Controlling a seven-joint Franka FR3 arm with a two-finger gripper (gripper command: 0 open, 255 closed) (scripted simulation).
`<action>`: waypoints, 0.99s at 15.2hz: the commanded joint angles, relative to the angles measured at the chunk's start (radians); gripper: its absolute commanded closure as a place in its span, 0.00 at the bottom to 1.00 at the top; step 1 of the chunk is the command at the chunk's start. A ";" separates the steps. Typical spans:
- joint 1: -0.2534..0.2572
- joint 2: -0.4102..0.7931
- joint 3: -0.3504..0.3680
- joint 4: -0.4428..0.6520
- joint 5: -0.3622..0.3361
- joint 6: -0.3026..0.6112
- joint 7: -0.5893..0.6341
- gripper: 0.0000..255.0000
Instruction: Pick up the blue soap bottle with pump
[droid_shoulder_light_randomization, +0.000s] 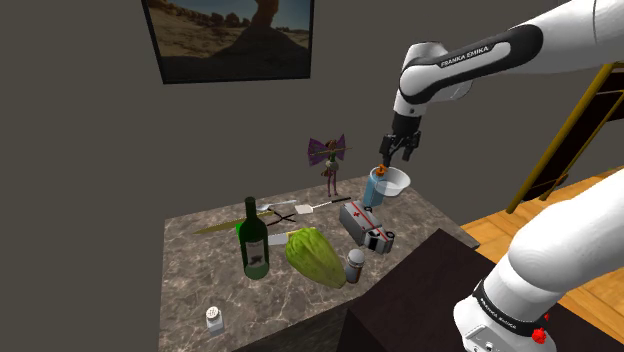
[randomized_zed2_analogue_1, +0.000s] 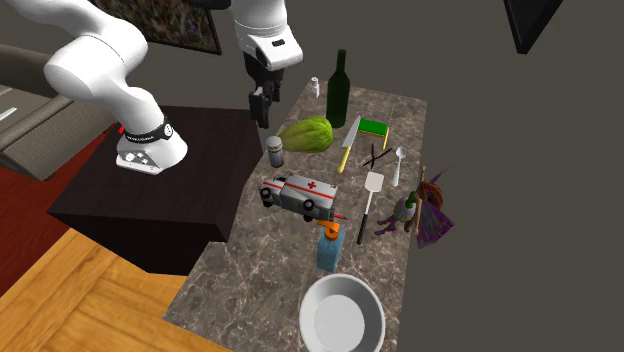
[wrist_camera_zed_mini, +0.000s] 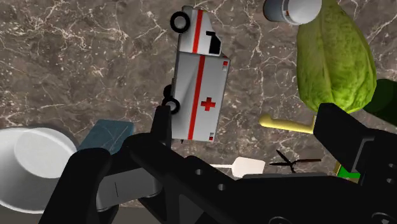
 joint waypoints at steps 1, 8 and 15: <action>-0.011 0.074 -0.017 0.027 -0.004 0.055 -0.014 0.00; -0.046 0.317 -0.067 0.152 0.013 0.196 -0.067 0.00; -0.093 0.563 -0.096 0.332 0.063 0.284 -0.125 0.00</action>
